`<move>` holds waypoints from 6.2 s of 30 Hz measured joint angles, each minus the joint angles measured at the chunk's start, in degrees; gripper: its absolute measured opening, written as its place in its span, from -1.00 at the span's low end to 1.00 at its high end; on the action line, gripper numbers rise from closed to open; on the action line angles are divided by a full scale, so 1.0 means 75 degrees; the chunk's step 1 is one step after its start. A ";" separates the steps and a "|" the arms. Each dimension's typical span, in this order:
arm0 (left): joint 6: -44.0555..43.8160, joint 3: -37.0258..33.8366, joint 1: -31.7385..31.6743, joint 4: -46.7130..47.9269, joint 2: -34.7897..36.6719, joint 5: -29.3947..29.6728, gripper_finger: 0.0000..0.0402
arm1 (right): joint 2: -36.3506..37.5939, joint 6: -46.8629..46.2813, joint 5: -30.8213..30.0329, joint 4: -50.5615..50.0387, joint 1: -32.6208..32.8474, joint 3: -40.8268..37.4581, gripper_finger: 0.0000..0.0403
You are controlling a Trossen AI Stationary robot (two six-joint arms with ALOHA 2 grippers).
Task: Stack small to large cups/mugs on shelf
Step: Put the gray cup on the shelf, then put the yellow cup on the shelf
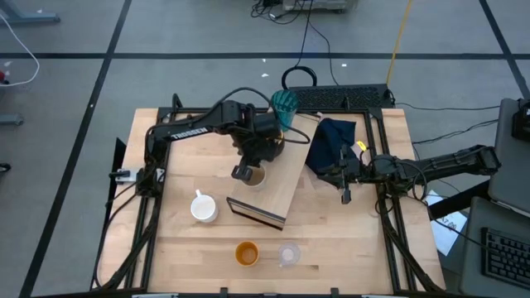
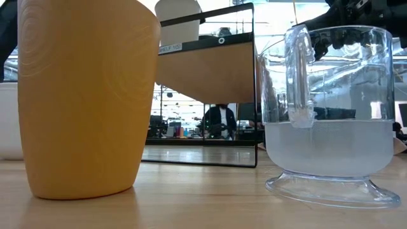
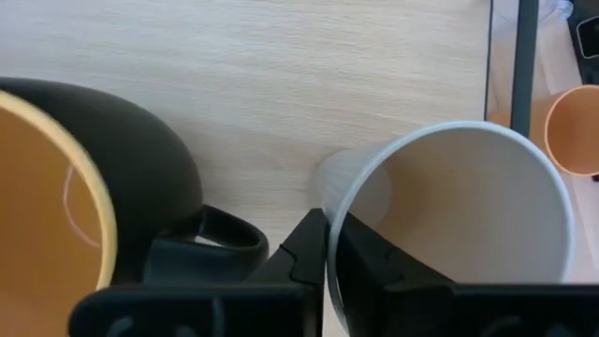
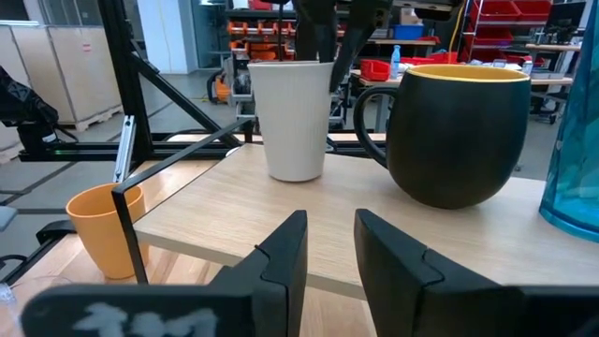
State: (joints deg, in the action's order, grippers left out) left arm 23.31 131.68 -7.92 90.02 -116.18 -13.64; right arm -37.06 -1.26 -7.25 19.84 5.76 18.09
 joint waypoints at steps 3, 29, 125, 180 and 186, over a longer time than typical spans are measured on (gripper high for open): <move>-0.0016 0.0000 -0.0015 0.0000 0.0000 -0.0005 -0.86 | 0.0000 0.0000 0.0000 -0.0003 0.0000 0.0000 -0.58; -0.0450 0.0055 -0.0007 -0.0004 0.0341 0.0054 -0.33 | 0.0003 0.0008 0.0006 -0.0003 -0.0002 -0.0003 -0.58; -0.3620 -1.5381 0.4467 -1.0147 1.4548 0.3248 -0.33 | -0.0001 -0.0717 0.0615 0.1917 0.0376 -0.0003 -0.58; -0.4118 -1.5381 0.4464 -0.9915 1.4542 0.3210 -0.33 | -0.7426 0.0449 0.0769 -0.4528 0.2364 0.9317 -0.58; -0.4266 -1.5387 0.4462 -0.9772 1.4542 0.3210 -0.33 | -0.8196 0.0257 0.0764 -0.4673 0.2282 0.9317 -0.58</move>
State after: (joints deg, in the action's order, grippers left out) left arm -8.69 16.27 25.54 16.73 -7.11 10.44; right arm -98.53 0.67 -1.52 -15.21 22.88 87.96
